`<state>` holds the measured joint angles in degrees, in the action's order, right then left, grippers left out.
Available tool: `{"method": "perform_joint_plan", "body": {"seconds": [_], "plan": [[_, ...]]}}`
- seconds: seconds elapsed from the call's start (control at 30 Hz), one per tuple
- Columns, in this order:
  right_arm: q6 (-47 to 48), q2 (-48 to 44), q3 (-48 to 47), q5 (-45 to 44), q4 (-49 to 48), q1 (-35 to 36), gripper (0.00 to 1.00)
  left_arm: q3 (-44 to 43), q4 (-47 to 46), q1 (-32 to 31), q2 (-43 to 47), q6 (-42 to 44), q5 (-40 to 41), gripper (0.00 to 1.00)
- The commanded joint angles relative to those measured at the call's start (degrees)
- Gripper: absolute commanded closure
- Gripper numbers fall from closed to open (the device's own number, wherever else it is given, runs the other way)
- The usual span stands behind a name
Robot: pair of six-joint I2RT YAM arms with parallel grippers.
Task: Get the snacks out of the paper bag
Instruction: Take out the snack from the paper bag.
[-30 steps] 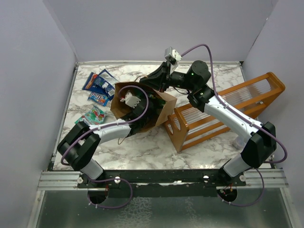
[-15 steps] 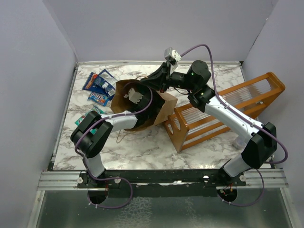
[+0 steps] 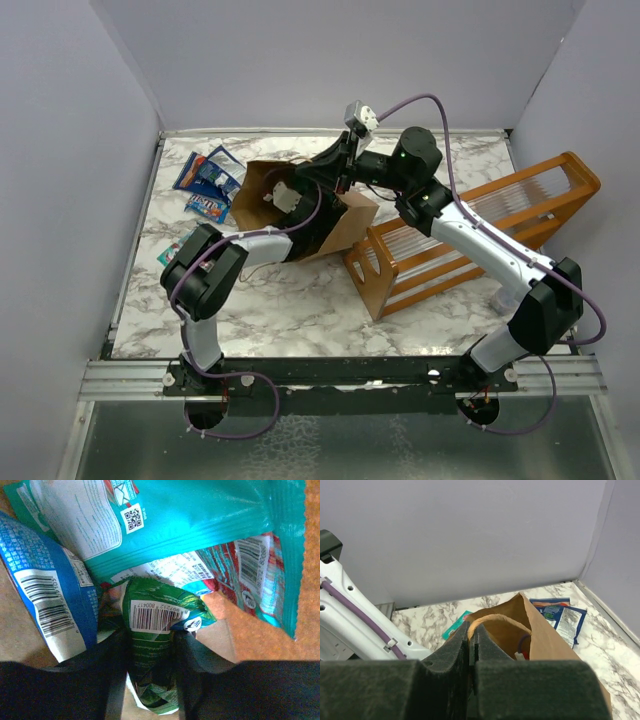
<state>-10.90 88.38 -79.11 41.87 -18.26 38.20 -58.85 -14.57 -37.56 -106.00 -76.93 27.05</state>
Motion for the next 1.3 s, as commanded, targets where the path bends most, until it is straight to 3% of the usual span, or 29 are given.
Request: {"method": "perform_joint_plan", "body": {"seconds": [0.0, 0.1, 0.2, 0.53, 0.8, 1.27], "plan": [[3.76, -3.10, 0.81, -5.49, 0.75, 0.33, 0.98, -1.07, -1.81, 1.66, 1.04, 4.02, -3.20, 0.70], [5.89, -2.98, 1.07, -8.43, 2.13, 0.30, 0.98, -0.70, -1.61, 2.10, 4.44, 5.93, -4.44, 0.82], [8.24, -2.54, 0.74, -11.78, 3.60, 0.30, 0.98, 0.18, -1.96, 2.23, 9.19, 8.39, -5.88, 0.87], [12.60, 0.71, -2.59, -21.08, 5.69, -1.15, 0.98, 2.84, 1.95, 2.23, 24.65, 16.36, -9.51, 0.93], [13.44, 1.57, -4.77, -21.99, 5.84, -4.35, 0.98, 4.32, 5.94, 2.32, 34.57, 19.56, -11.56, 0.97], [19.94, 5.22, -10.10, -22.87, 5.78, -5.46, 0.98, -10.83, 10.47, 3.27, 38.82, 30.36, -14.84, 1.00]]}}
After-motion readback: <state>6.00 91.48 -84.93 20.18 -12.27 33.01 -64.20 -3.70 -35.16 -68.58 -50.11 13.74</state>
